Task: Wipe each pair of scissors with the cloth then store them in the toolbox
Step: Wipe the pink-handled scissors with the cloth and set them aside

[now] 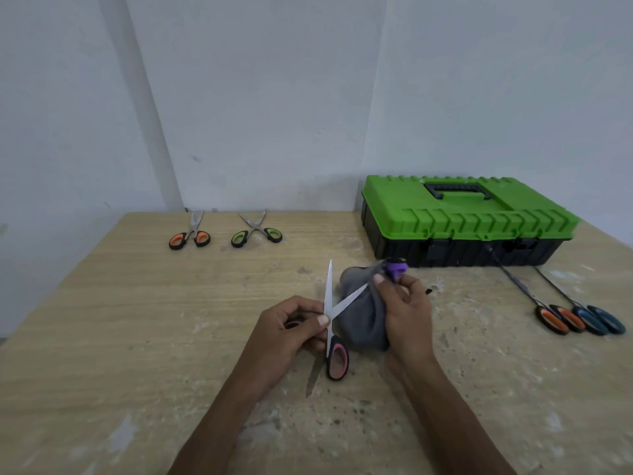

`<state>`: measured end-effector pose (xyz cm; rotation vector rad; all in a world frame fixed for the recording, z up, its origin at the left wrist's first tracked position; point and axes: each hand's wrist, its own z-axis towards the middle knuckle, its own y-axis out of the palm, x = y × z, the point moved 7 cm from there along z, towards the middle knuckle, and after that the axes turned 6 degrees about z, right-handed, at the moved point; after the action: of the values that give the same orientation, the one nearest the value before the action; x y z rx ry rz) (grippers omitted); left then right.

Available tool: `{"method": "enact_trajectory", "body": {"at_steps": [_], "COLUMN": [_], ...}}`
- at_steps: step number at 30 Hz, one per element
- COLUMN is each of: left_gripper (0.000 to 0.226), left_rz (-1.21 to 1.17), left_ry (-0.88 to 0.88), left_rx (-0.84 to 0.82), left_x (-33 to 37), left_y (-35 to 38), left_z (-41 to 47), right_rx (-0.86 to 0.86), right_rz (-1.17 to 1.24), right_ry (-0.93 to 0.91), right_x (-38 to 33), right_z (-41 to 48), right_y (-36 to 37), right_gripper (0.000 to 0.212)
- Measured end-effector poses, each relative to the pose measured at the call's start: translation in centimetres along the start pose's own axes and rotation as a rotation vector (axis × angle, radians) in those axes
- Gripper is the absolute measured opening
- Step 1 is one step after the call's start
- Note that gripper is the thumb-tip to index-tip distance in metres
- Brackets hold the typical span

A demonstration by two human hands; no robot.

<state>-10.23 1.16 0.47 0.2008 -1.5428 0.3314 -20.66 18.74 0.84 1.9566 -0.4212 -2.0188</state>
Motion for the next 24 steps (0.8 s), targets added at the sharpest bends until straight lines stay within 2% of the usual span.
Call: {"method": "enact_trajectory", "body": {"at_steps": [2, 4, 7, 9, 11, 16, 20, 24], "left_gripper": [0.009, 0.008, 0.008, 0.012, 0.018, 0.038, 0.039, 0.038], "left_rz": [-0.018, -0.051, -0.053, -0.021, -0.021, -0.385, -0.443, -0.485], "left_ry": [0.001, 0.001, 0.017, 0.045, 0.063, -0.105, -0.155, -0.163], "left_rx": [0.040, 0.100, 0.150, 0.126, 0.071, -0.065, -0.167, -0.201], "left_x": [0.0, -0.2, 0.0, 0.4, 0.8, 0.3, 0.2, 0.4], "left_y": [-0.3, -0.8, -0.9, -0.6, -0.3, 1.1, 2.0, 2.2], "left_z": [0.0, 0.2, 0.1, -0.1, -0.3, -0.2, -0.1, -0.2], "right_rx": [0.065, 0.018, -0.210, -0.392, -0.459, -0.418, -0.368, -0.343], "right_rz": [-0.039, -0.078, -0.207, -0.339, -0.440, -0.386, -0.296, -0.276], "right_ry": [-0.095, -0.136, -0.139, -0.138, -0.184, -0.216, -0.213, -0.222], "right_x": [-0.9, -1.2, -0.7, 0.2, 0.5, -0.1, -0.4, -0.4], "right_z": [0.3, -0.3, -2.3, -3.9, -4.8, -4.8, -5.0, -4.9], "right_y": [-1.3, -1.1, 1.4, 3.7, 4.8, 4.6, 4.2, 4.2], "right_gripper": [0.022, 0.017, 0.017, 0.017, 0.017, 0.019, 0.018, 0.016]}}
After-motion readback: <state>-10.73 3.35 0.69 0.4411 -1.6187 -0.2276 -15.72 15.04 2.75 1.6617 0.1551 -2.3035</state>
